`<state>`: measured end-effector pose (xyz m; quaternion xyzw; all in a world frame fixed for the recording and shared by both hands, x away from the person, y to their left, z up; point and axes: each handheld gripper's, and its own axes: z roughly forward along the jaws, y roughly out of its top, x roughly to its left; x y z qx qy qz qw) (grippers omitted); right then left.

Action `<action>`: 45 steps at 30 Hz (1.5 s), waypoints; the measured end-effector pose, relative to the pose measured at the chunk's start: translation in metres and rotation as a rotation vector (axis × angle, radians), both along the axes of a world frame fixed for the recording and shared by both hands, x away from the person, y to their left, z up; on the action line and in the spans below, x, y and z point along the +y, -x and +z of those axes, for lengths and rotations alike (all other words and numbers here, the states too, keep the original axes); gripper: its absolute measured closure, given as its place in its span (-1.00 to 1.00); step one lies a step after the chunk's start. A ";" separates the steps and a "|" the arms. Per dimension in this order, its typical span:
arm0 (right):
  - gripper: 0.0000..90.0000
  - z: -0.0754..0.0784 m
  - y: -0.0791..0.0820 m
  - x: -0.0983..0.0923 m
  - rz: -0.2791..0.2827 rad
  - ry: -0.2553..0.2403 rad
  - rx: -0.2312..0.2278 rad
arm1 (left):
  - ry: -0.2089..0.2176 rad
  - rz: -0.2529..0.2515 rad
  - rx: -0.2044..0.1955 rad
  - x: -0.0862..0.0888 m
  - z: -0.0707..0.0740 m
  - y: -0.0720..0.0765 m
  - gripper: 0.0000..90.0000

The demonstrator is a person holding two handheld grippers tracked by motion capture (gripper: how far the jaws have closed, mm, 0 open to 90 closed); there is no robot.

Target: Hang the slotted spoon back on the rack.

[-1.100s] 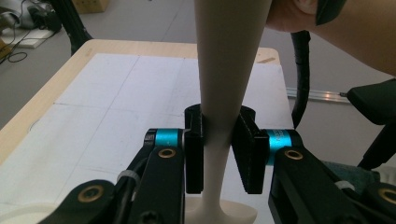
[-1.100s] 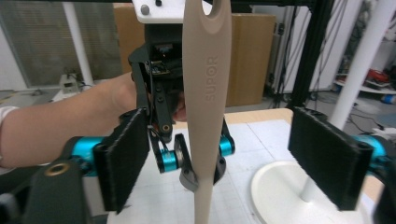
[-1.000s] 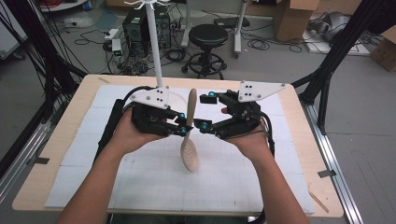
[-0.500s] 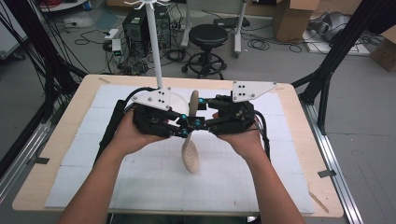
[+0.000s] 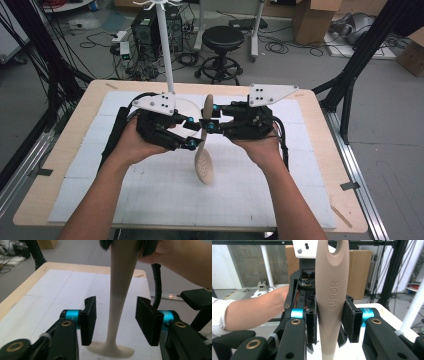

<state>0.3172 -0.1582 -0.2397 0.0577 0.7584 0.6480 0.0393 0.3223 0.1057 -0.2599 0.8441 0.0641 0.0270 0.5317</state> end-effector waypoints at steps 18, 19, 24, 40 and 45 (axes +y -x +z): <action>0.52 0.006 -0.011 -0.009 -0.067 0.048 -0.001 | 0.070 0.367 0.012 0.103 -0.060 0.017 -0.63; 0.52 0.006 -0.012 -0.009 -0.070 0.051 0.003 | 0.067 0.377 0.017 0.108 -0.064 0.018 -0.64; 0.52 0.006 -0.019 -0.008 -0.096 0.067 0.015 | 0.031 0.447 -0.001 0.120 -0.071 0.020 -0.68; 0.52 0.022 -0.054 -0.002 -0.154 0.103 0.020 | 0.099 0.509 -0.020 0.144 -0.077 0.018 -0.86; 0.52 0.033 -0.068 0.006 -0.170 0.117 0.019 | 0.096 0.505 -0.019 0.145 -0.078 0.019 -0.86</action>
